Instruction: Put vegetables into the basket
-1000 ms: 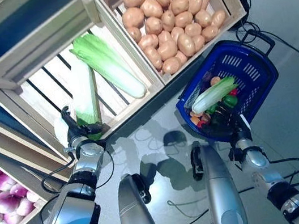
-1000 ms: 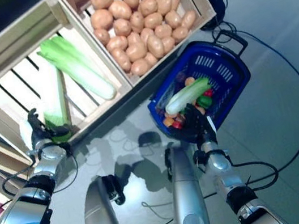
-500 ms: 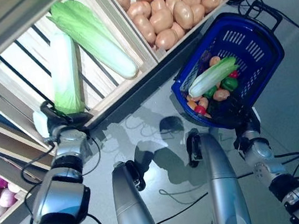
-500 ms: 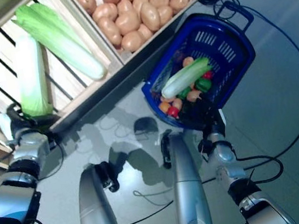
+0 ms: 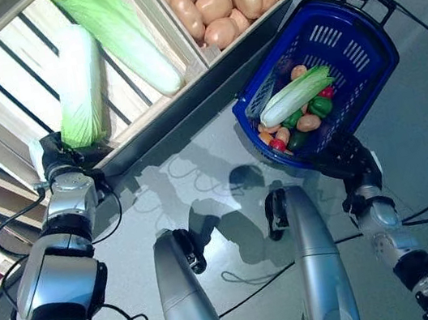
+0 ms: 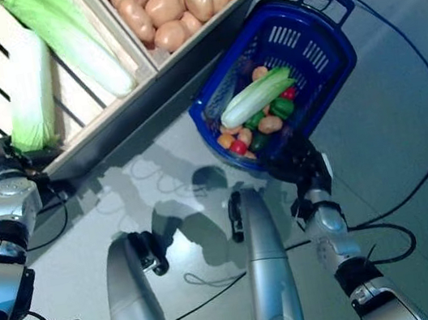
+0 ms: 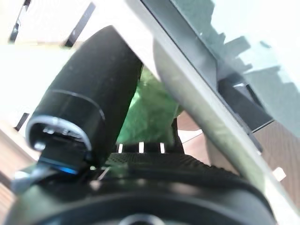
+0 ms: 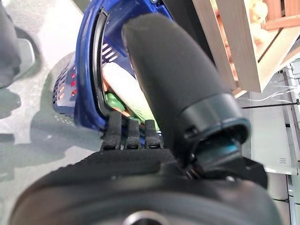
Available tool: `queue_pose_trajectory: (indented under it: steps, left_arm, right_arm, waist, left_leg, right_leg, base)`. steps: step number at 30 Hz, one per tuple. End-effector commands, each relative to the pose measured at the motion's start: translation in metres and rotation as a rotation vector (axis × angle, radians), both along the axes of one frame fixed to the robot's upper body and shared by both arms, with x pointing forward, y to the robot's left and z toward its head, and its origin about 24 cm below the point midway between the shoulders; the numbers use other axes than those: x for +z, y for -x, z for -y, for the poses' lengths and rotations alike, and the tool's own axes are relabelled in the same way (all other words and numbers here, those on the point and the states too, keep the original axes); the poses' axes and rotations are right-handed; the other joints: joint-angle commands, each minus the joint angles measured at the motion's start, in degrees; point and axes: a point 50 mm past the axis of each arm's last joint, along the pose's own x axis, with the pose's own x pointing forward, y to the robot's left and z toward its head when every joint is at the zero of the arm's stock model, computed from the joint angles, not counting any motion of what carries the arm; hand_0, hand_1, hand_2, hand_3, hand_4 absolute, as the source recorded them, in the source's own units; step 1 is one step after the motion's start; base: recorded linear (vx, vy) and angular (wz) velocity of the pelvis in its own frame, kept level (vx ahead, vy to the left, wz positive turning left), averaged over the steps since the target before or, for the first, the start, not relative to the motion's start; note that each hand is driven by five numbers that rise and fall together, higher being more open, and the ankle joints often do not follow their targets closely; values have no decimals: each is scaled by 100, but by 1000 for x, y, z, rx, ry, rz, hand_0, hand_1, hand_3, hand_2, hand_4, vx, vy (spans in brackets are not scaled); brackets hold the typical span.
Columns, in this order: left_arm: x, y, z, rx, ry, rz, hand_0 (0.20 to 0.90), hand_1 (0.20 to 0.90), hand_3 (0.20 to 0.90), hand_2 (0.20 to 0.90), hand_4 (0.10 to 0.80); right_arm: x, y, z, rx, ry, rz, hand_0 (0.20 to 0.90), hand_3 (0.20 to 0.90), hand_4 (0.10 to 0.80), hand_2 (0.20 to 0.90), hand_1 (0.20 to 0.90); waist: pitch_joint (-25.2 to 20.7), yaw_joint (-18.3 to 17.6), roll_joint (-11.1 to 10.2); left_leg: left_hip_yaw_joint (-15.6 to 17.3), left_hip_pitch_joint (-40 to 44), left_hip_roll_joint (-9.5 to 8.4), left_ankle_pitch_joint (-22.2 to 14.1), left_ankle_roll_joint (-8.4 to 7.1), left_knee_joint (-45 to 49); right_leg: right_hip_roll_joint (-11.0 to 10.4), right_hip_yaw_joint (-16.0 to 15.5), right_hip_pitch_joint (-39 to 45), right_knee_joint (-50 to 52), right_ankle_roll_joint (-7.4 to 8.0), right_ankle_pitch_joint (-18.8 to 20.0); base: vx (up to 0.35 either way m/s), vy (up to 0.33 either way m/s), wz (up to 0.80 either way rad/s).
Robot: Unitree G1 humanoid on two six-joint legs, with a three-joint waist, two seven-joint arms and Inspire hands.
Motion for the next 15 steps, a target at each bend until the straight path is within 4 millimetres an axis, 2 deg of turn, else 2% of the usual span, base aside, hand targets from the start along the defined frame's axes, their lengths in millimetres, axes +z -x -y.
queue_pose_trajectory:
  steps: [1, 5, 9, 15]
  left_arm:
    - [-16, 9, -5, -39, -32, -49, 300, 300, 300, 300, 400]
    - [-26, 16, -10, -50, -38, -68, 300, 300, 300, 300, 400]
    - [-37, 23, -11, -68, -32, -65, 300, 300, 300, 300, 400]
    - [-63, 38, 0, -108, 9, -17, 300, 300, 300, 300, 400]
  right_arm:
    - [30, -6, -2, 30, -12, 189, 900, 900, 800, 900, 900]
    - [25, -4, -2, 31, -8, 164, 900, 900, 800, 900, 900]
    - [15, 3, -1, 24, -10, 133, 900, 900, 800, 900, 900]
    - [-10, 26, -6, 12, 8, 67, 900, 900, 800, 900, 900]
  waist:
    - [-216, -85, -85]
    - [-427, -86, -35]
    - [-689, -62, 24]
    - [-1206, 69, 92]
  left_leg:
    - [389, 692, 29, -109, 164, -464]
    - [617, 1382, 45, 89, 167, -1094]
    - [776, 2046, -17, 328, 191, -1779]
    - [834, 3232, -248, 785, 229, -3165]
  right_leg:
    - [-291, 236, 945, -1019, 335, 386]
    - [-315, 174, 1528, -1476, 316, 485]
    - [-355, 92, 2116, -1961, 282, 628]
    - [-343, -78, 3326, -3106, 287, 881]
  base:
    - [45, 17, -4]
    - [76, 23, -4]
    - [103, 17, -5]
    - [115, 11, 2]
